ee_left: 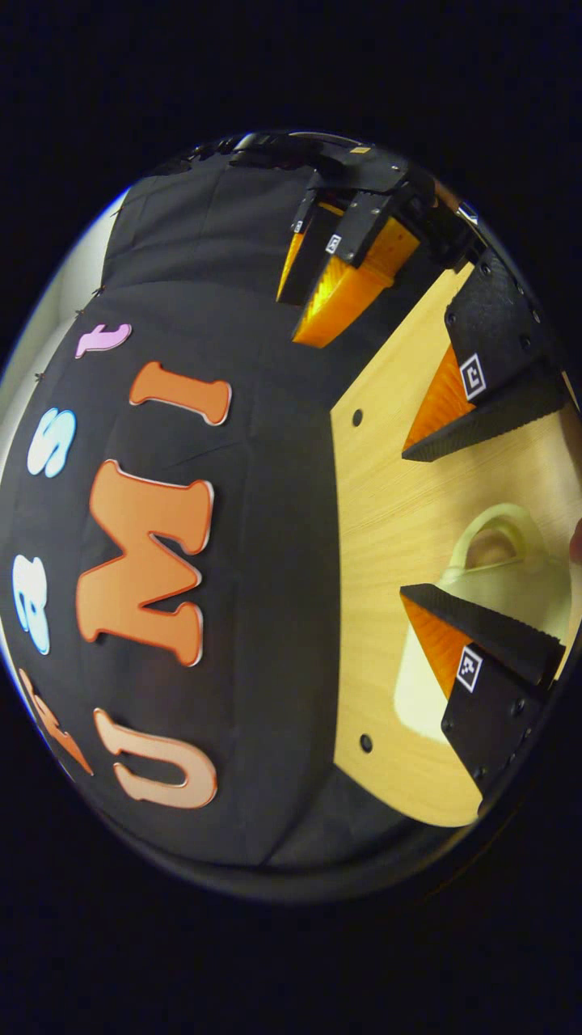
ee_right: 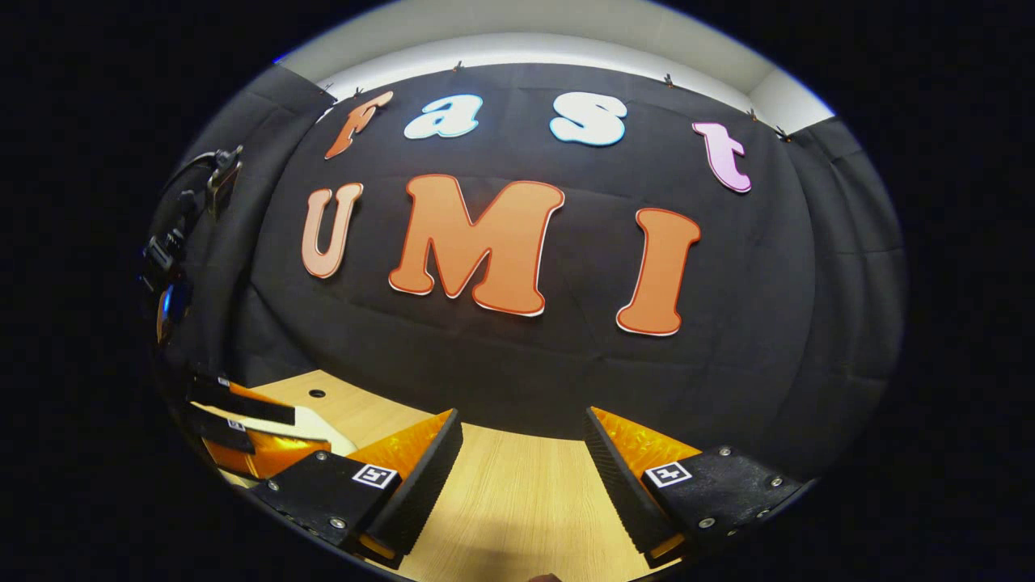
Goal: First open the suitcase, pack the skin care products into it, and then close the suitcase.
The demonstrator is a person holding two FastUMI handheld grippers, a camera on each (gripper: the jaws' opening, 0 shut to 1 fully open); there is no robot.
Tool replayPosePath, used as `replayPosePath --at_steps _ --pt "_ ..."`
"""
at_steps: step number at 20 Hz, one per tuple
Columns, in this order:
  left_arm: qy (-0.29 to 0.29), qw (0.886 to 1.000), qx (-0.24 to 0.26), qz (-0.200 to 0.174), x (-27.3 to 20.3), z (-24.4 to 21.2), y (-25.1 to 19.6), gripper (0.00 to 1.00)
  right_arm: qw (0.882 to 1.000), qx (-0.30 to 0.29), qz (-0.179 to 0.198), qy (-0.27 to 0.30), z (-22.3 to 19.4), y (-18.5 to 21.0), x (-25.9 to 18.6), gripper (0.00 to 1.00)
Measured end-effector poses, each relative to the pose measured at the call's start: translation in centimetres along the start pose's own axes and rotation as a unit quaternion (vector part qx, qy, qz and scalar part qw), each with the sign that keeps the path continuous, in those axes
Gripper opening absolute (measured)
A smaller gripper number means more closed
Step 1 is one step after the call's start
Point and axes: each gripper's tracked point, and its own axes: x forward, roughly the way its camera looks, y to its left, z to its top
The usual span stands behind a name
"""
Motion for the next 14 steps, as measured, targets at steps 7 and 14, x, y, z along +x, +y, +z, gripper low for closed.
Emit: replayPosePath --at_steps 7,14 --pt "-0.094 0.993 0.000 0.072 -2.6 6.1 1.9 0.97 0.999 0.000 0.051 -0.016 0.8 2.1 -0.6 0.95" --pt "-0.148 0.983 0.031 0.107 -3.9 8.0 -0.3 0.98 0.996 -0.005 0.083 -0.025 0.9 1.9 -1.7 0.95"
